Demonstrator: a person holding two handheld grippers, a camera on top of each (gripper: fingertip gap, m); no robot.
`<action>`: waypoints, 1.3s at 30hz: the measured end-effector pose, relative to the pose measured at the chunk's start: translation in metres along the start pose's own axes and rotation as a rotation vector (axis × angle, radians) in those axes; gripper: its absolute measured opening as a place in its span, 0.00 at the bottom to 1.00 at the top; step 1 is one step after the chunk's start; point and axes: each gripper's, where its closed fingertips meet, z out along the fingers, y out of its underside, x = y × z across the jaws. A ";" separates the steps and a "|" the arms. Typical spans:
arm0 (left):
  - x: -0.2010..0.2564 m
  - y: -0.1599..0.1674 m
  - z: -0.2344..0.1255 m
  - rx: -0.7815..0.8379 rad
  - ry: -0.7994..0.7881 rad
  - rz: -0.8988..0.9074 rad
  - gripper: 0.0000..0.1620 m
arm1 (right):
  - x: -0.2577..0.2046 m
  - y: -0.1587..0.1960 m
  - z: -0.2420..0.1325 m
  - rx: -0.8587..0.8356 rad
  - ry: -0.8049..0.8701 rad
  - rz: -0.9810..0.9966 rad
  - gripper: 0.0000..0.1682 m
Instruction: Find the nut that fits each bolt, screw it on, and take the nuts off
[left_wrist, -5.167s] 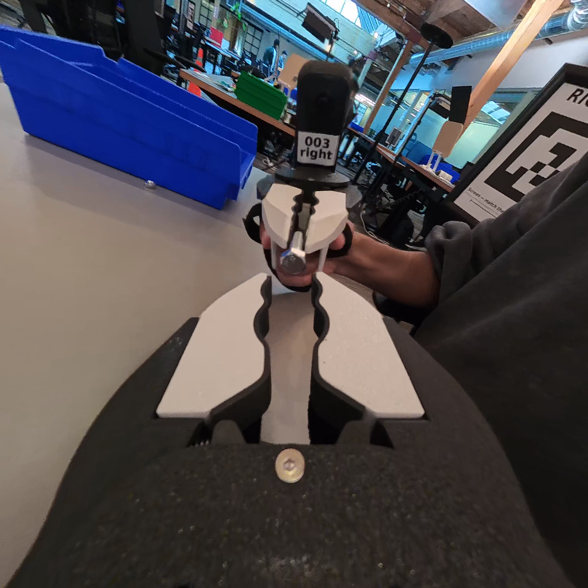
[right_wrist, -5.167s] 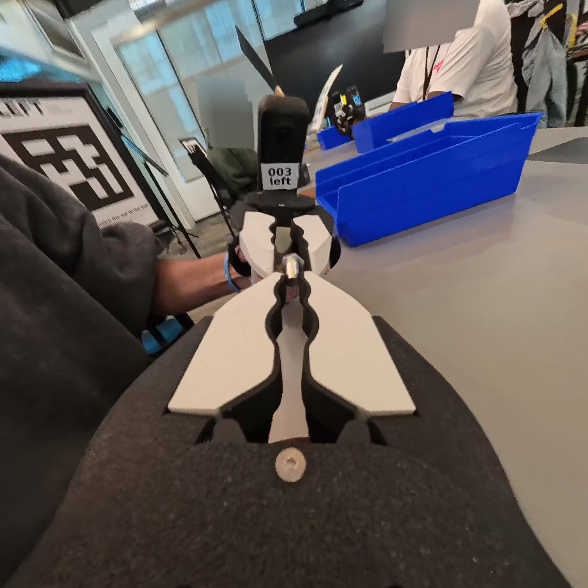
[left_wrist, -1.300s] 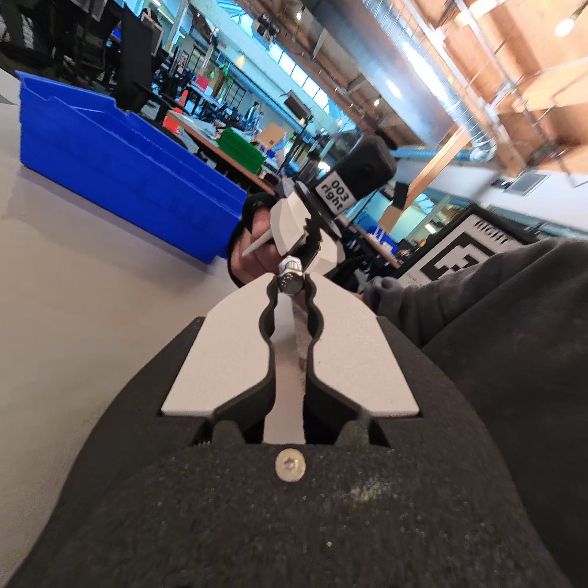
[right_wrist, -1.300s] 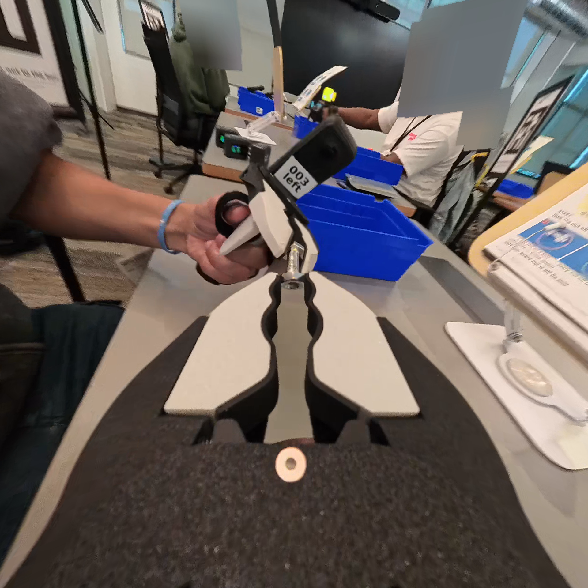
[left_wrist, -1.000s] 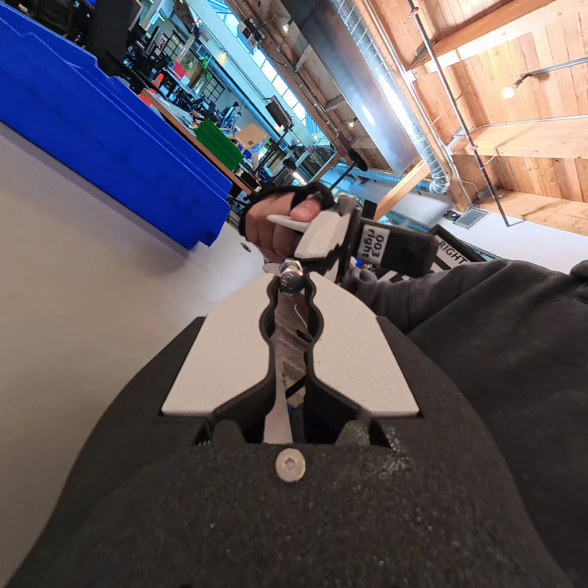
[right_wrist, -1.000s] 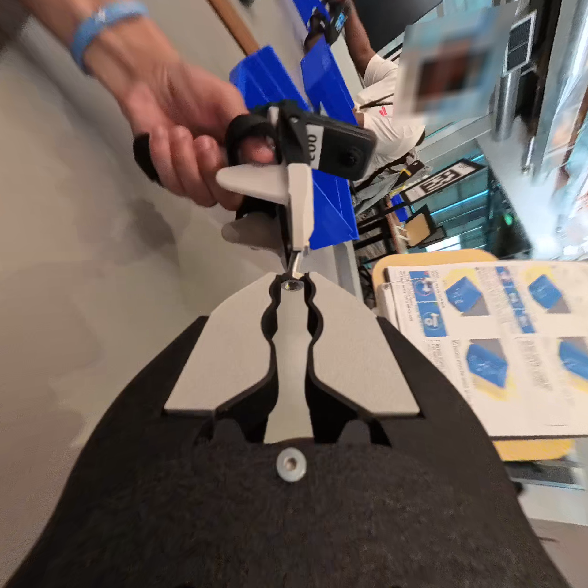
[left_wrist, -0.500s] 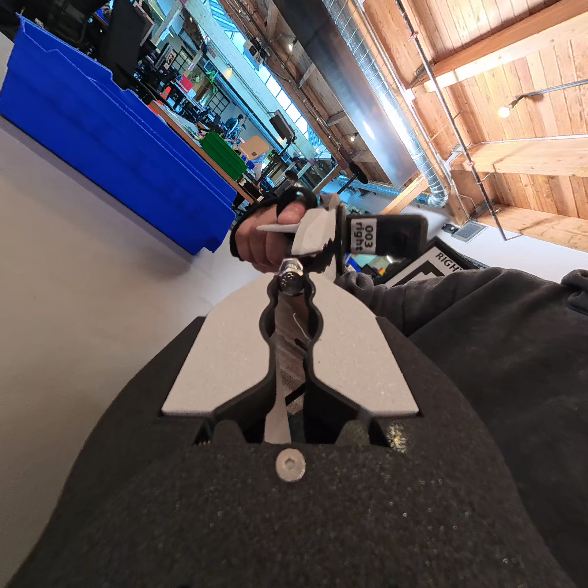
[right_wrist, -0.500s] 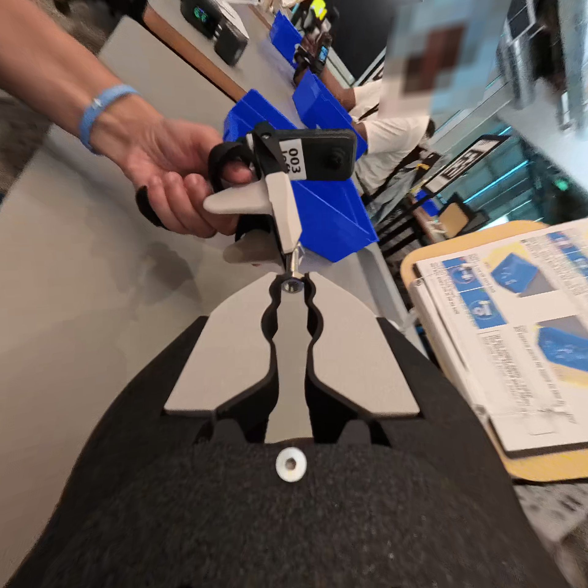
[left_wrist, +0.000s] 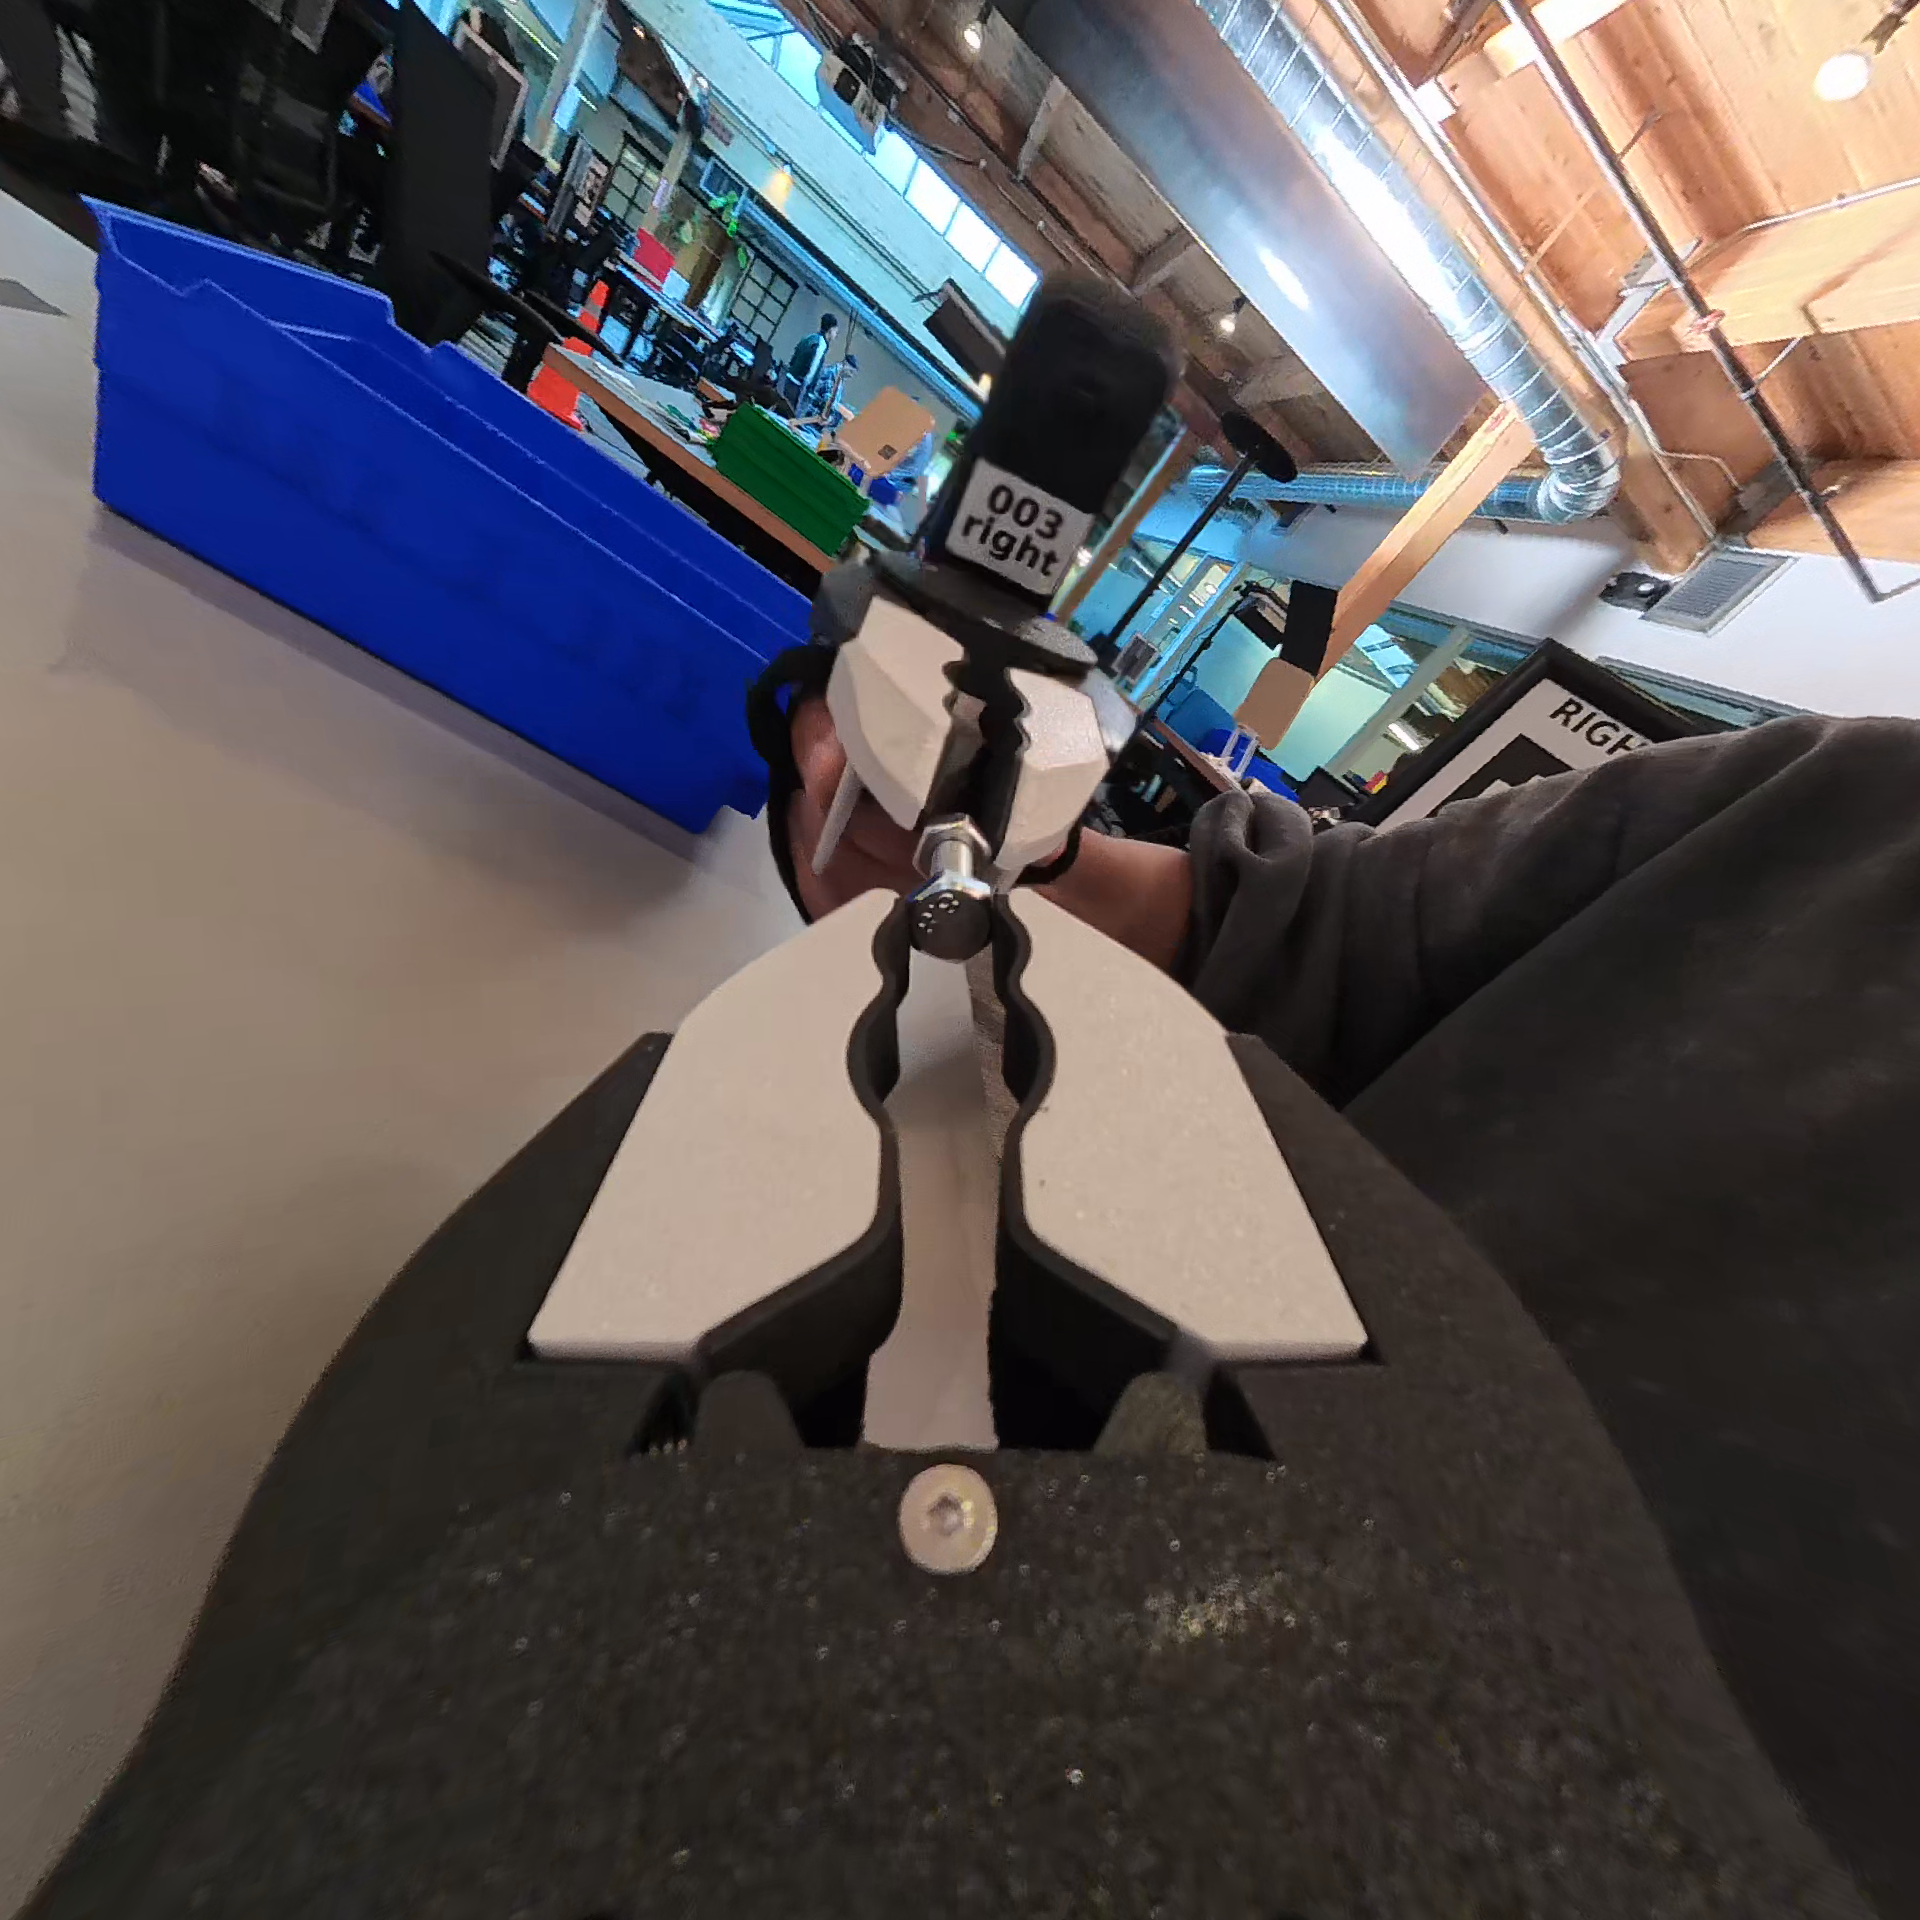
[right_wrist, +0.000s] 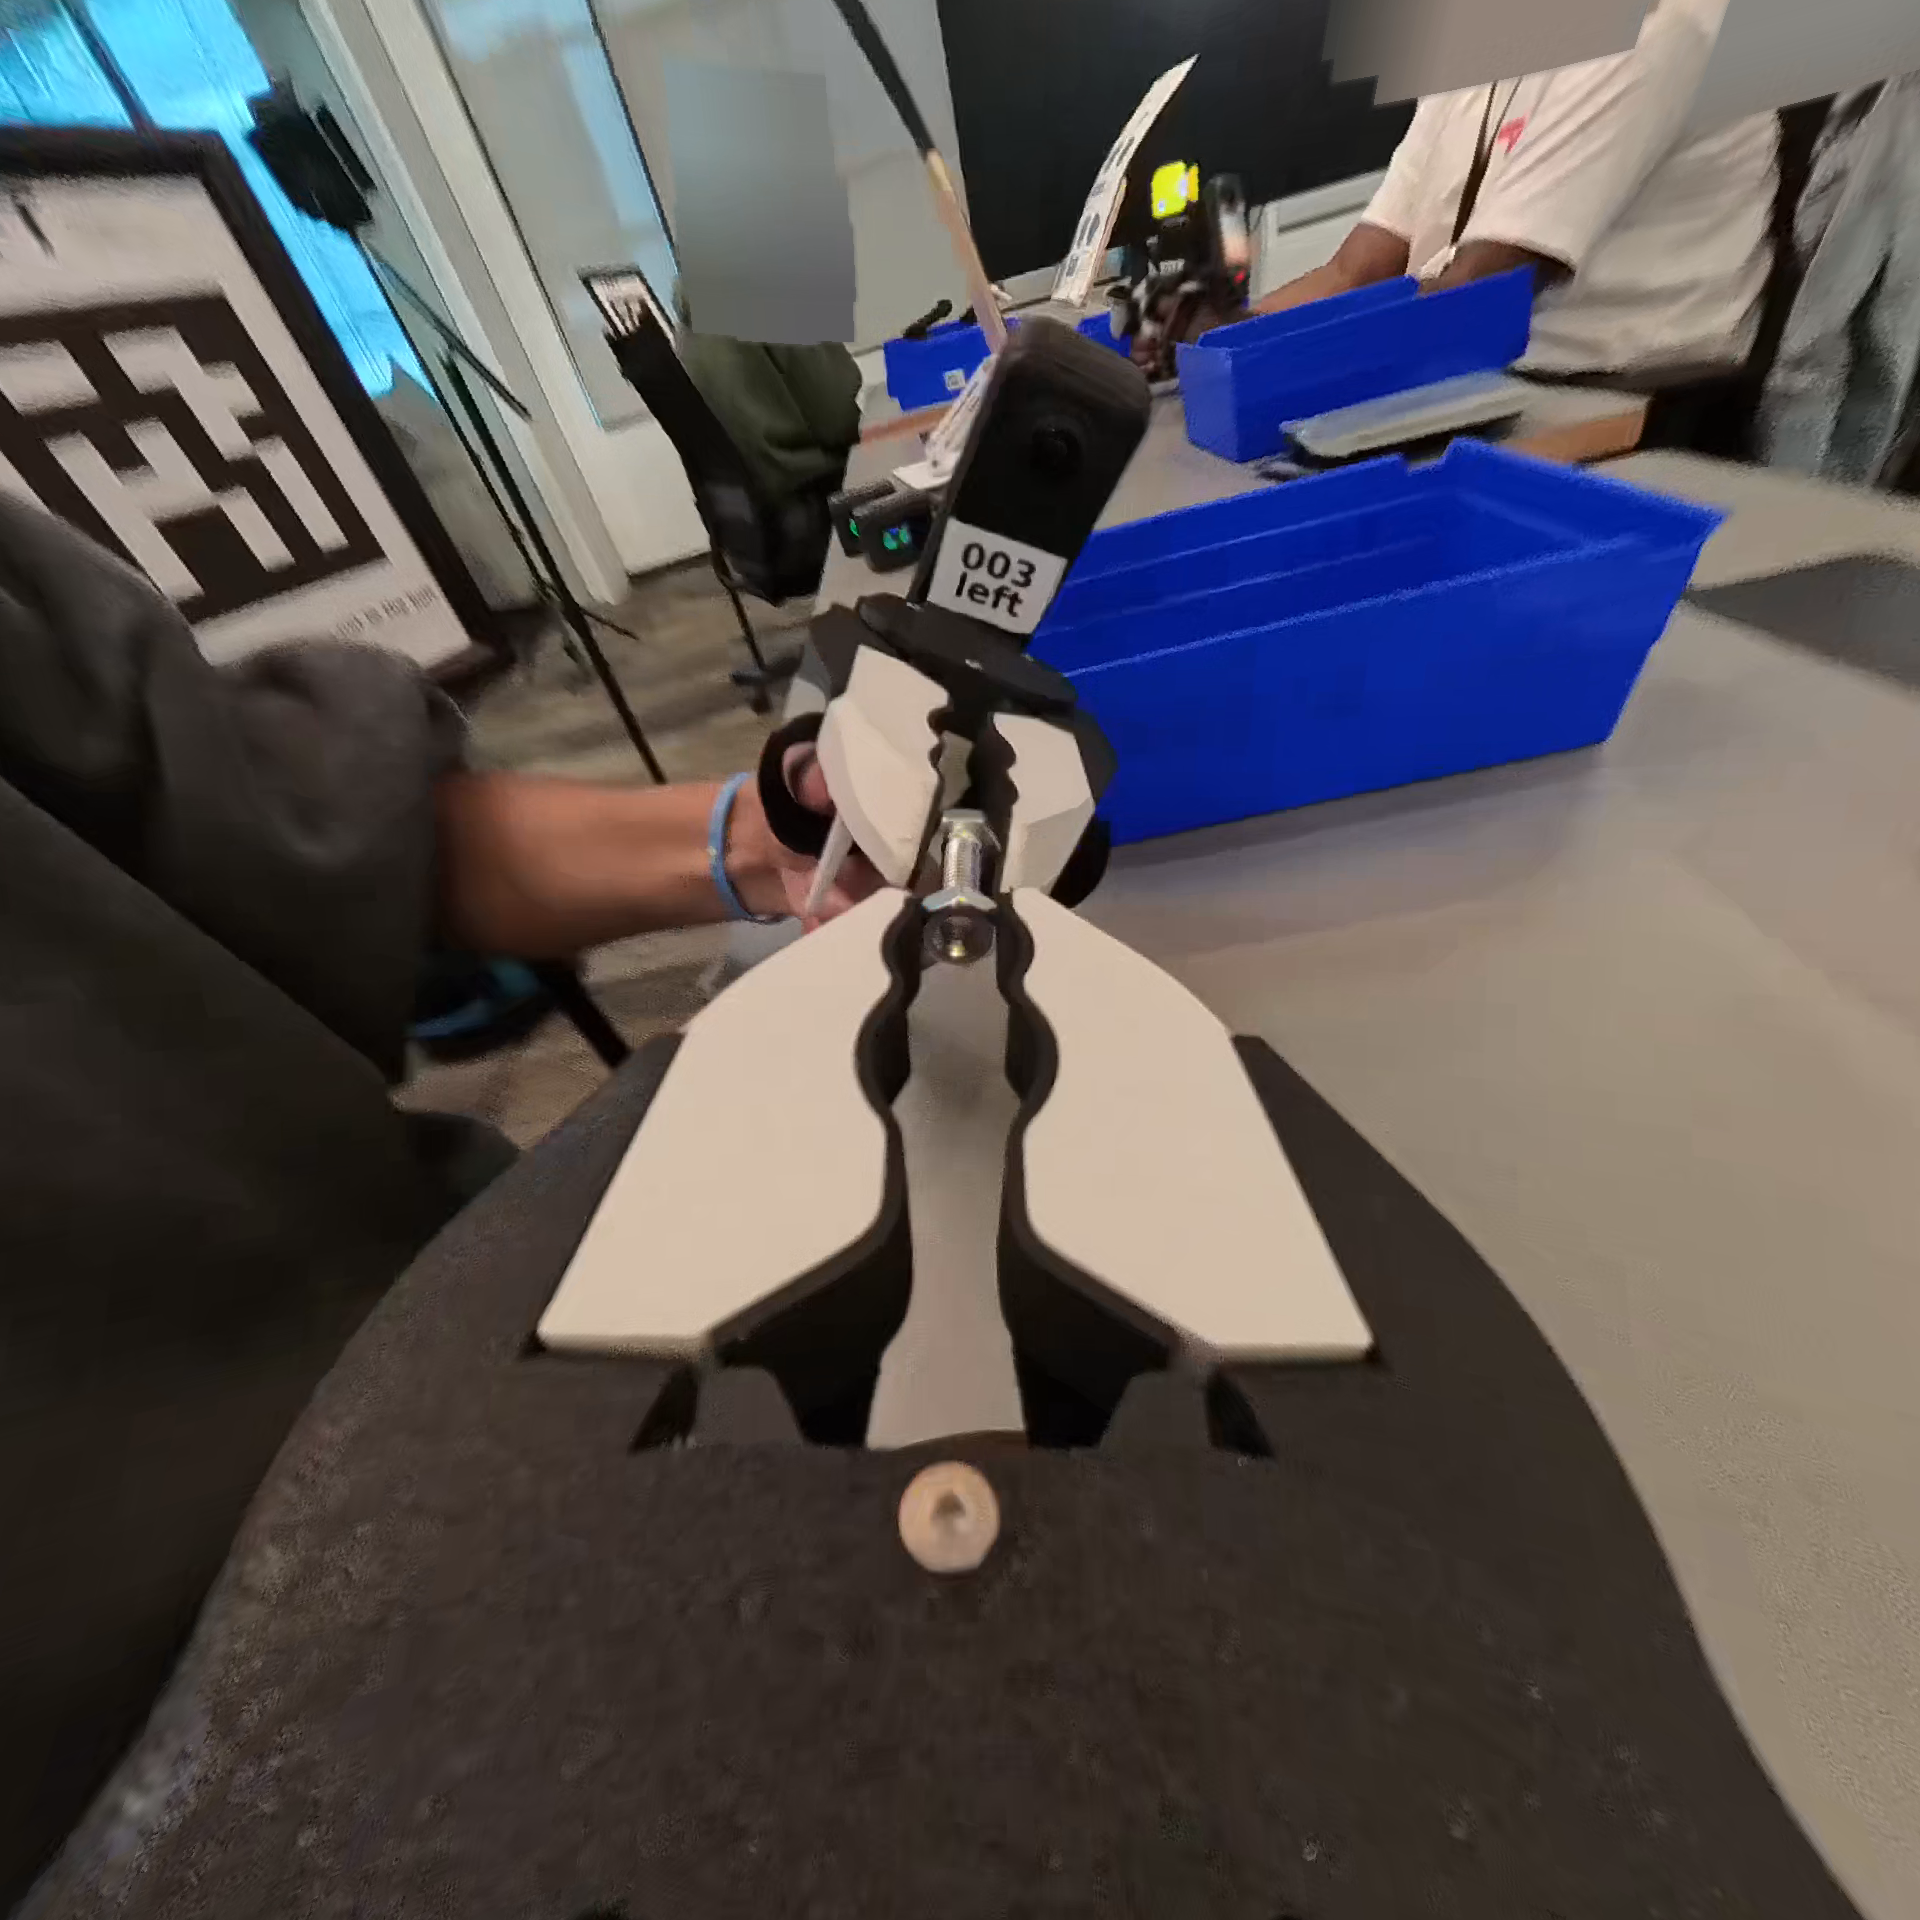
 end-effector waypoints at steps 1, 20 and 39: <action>-0.001 0.000 0.000 0.003 -0.010 0.012 0.09 | 0.001 0.000 0.000 0.016 -0.016 0.060 0.08; 0.003 0.002 -0.003 -0.093 -0.231 0.409 0.09 | 0.000 0.004 0.004 0.141 -0.335 1.087 0.08; -0.009 -0.015 -0.027 0.123 -0.131 0.205 0.09 | 0.016 0.011 0.008 0.077 -0.219 0.788 0.24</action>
